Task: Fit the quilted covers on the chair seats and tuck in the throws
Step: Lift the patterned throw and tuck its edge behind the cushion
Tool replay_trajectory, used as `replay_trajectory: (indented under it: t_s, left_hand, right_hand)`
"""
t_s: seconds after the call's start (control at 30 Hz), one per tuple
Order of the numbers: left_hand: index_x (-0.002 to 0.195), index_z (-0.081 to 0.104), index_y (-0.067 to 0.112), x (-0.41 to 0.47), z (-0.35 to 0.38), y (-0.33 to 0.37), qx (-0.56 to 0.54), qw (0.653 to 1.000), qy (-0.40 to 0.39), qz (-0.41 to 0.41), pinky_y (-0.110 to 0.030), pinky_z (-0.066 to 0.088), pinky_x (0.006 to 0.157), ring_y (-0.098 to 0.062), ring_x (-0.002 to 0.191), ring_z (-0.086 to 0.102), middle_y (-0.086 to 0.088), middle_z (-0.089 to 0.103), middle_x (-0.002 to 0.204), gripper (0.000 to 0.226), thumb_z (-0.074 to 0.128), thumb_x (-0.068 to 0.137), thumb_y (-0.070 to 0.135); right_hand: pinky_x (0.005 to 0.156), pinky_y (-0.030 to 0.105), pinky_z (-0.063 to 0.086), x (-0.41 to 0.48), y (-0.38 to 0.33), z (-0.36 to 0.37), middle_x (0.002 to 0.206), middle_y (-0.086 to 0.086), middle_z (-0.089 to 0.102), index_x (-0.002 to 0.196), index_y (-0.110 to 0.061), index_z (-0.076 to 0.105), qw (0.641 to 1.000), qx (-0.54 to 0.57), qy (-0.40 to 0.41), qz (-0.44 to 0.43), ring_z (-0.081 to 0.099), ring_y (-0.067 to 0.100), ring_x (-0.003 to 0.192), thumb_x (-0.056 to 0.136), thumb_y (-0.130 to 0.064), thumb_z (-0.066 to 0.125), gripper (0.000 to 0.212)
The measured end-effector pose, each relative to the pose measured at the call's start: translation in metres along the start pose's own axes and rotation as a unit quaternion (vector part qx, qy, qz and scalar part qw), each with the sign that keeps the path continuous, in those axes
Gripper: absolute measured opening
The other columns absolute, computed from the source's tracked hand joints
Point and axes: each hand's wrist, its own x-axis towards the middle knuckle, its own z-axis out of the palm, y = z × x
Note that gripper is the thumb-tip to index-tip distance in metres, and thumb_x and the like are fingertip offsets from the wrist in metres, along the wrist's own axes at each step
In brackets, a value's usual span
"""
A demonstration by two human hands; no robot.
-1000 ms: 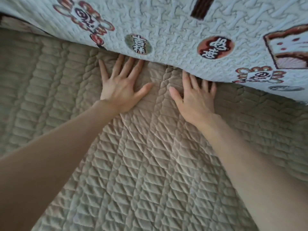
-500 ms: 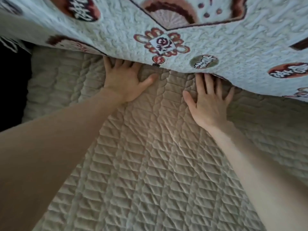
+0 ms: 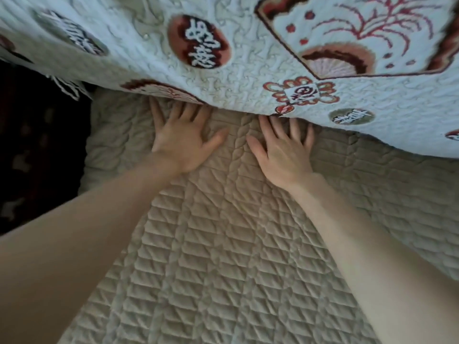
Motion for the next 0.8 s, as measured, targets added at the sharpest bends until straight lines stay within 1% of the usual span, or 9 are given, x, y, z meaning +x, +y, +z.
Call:
replay_trajectory:
  t_s: [0.1,0.2,0.3,0.37,0.47,0.6,0.67,0.73,0.8]
  left_hand:
    - [0.152,0.025,0.026,0.015,-0.010,-0.001,-0.040,0.999,-0.006,-0.021,-0.043,-0.006,0.113,-0.030,0.146,0.014,-0.009,0.023,0.159,0.070,0.022,0.095,0.066]
    - [0.150,0.031,0.023,0.002,-0.004,-0.011,-0.020,0.998,0.047,0.021,-0.052,-0.004,0.116,-0.031,0.144,0.018,-0.011,0.030,0.155,0.067,0.020,0.097,0.062]
    - [0.152,0.024,0.018,-0.028,0.009,-0.033,-0.012,0.995,0.087,0.051,-0.057,0.000,0.117,-0.032,0.145,0.018,-0.013,0.027,0.156,0.073,0.018,0.093,0.060]
    - [0.154,0.019,0.019,-0.039,0.013,-0.053,-0.018,0.995,0.093,0.013,-0.061,0.001,0.116,-0.032,0.146,0.013,-0.011,0.020,0.159,0.075,0.022,0.092,0.061]
    - [0.153,0.020,0.020,-0.028,0.008,-0.075,-0.023,0.994,0.088,-0.052,-0.063,0.001,0.114,-0.035,0.146,0.011,-0.011,0.017,0.159,0.077,0.024,0.090,0.064]
    - [0.151,0.023,0.018,-0.003,-0.003,-0.083,-0.036,0.993,0.083,-0.072,-0.057,0.000,0.116,-0.037,0.145,0.012,-0.012,0.020,0.158,0.069,0.032,0.096,0.059]
    - [0.151,0.024,0.016,-0.012,0.002,-0.087,-0.051,0.989,0.112,-0.078,-0.054,0.003,0.116,-0.039,0.145,0.011,-0.015,0.019,0.158,0.070,0.033,0.096,0.057]
    - [0.152,0.024,0.013,-0.027,0.013,-0.086,-0.084,0.982,0.143,-0.088,-0.051,0.007,0.117,-0.039,0.146,0.010,-0.021,0.014,0.158,0.077,0.029,0.092,0.061]
    - [0.154,0.016,0.013,-0.042,0.014,-0.094,-0.106,0.981,0.134,-0.095,-0.047,0.005,0.118,-0.036,0.147,0.004,-0.021,0.003,0.160,0.080,0.029,0.093,0.063]
  right_hand:
    - [0.114,0.057,-0.004,0.011,-0.005,-0.003,0.159,-0.011,0.019,0.153,-0.029,0.017,1.000,0.003,-0.004,0.011,0.003,0.026,0.147,0.099,-0.057,0.020,0.061]
    - [0.115,0.059,-0.003,0.000,-0.015,-0.002,0.158,-0.006,0.024,0.152,-0.024,0.022,0.999,0.000,0.029,0.016,0.007,0.029,0.147,0.100,-0.056,0.022,0.062]
    - [0.115,0.058,0.000,-0.018,-0.036,0.002,0.160,-0.004,0.021,0.154,-0.022,0.019,0.998,0.008,0.052,-0.039,0.011,0.030,0.146,0.096,-0.060,0.018,0.069]
    - [0.114,0.058,-0.001,-0.020,-0.051,0.003,0.162,-0.006,0.013,0.155,-0.025,0.011,0.997,0.011,0.035,-0.072,0.009,0.031,0.147,0.095,-0.060,0.016,0.070]
    - [0.114,0.059,-0.004,-0.001,-0.068,0.003,0.162,-0.008,0.009,0.155,-0.029,0.006,0.998,0.009,0.018,-0.063,0.005,0.029,0.147,0.099,-0.056,0.022,0.064]
    - [0.114,0.056,0.000,0.028,-0.082,-0.004,0.162,-0.006,0.013,0.154,-0.027,0.014,0.999,0.013,0.000,-0.045,0.009,0.028,0.147,0.100,-0.056,0.019,0.061]
    - [0.114,0.055,0.000,0.025,-0.088,-0.001,0.161,-0.005,0.014,0.154,-0.026,0.016,0.999,0.006,0.010,-0.038,0.009,0.028,0.147,0.100,-0.056,0.020,0.061]
    - [0.115,0.053,-0.005,0.012,-0.087,0.006,0.162,-0.005,0.012,0.155,-0.026,0.011,0.999,-0.003,0.036,-0.039,0.005,0.028,0.147,0.100,-0.055,0.021,0.063]
    - [0.114,0.052,-0.010,-0.004,-0.095,0.013,0.163,-0.007,0.004,0.155,-0.027,0.003,0.997,-0.016,0.043,-0.065,-0.001,0.028,0.148,0.100,-0.055,0.022,0.065]
